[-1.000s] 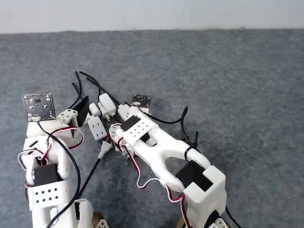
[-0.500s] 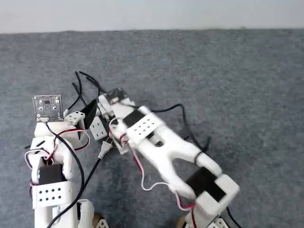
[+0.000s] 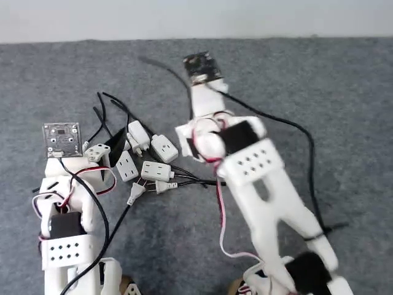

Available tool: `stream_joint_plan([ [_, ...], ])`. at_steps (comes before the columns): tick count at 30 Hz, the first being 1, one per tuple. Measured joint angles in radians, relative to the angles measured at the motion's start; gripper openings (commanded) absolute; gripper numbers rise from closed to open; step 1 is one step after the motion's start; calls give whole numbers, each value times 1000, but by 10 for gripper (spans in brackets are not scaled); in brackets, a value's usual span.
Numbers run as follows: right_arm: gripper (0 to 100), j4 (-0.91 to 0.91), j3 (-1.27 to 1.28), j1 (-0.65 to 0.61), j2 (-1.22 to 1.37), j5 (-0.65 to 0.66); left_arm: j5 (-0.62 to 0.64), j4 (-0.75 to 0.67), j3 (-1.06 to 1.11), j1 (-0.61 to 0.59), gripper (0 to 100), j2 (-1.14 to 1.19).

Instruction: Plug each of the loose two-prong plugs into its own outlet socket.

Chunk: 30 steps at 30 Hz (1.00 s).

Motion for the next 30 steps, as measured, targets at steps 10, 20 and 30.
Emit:
stream_joint_plan([
  [10,7,-3,-40,-3,-163,269,25,321,-302,210,359,0],
  [20,7,-164,-169,-2,-180,390,25,278,-338,417,359,0],
  [30,7,-310,-169,-11,-180,390,28,166,-338,446,360,0],
])
